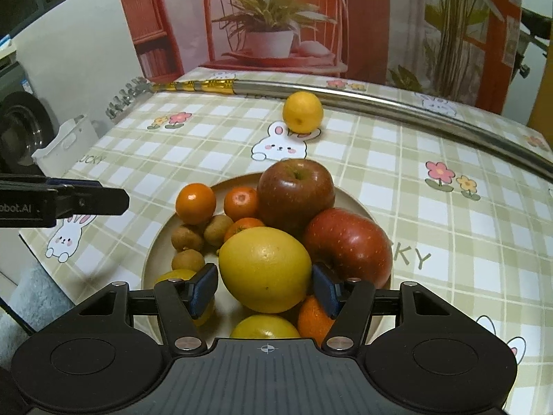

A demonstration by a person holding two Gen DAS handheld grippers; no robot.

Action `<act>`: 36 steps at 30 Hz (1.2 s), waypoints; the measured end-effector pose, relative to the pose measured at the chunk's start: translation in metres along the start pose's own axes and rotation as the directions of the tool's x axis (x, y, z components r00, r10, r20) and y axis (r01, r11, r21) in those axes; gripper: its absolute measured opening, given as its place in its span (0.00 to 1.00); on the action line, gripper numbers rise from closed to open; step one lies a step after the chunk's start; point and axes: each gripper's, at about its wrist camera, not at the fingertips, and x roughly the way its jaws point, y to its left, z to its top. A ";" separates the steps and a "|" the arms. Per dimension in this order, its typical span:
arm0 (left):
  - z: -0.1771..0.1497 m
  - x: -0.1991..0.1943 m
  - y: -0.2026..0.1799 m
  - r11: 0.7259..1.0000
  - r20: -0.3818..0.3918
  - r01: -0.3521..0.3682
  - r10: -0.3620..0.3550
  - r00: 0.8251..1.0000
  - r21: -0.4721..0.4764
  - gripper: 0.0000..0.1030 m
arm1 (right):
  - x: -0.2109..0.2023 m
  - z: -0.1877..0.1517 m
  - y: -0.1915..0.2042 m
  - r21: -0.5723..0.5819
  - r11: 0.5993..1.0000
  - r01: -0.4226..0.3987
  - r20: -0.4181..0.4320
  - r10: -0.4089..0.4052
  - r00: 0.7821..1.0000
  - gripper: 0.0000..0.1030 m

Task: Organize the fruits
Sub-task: 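Lower the lemon into the plate and open the right gripper, then reach to the last lemon and grasp it with right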

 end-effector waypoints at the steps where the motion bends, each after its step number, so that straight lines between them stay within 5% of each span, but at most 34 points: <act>1: 0.000 0.000 -0.001 1.000 0.001 -0.001 0.001 1.000 0.000 0.52 | -0.002 0.000 0.001 -0.004 1.000 0.000 0.010 0.000 1.000 0.55; 16: 0.009 -0.005 0.003 1.000 0.008 -0.005 0.005 1.000 -0.026 0.52 | -0.029 0.018 -0.014 -0.015 1.000 -0.013 0.165 0.016 0.986 0.55; 36: 0.033 0.000 -0.003 1.000 -0.001 -0.027 0.027 1.000 -0.010 0.53 | -0.030 0.040 -0.050 0.060 0.998 0.002 0.202 -0.014 0.979 0.55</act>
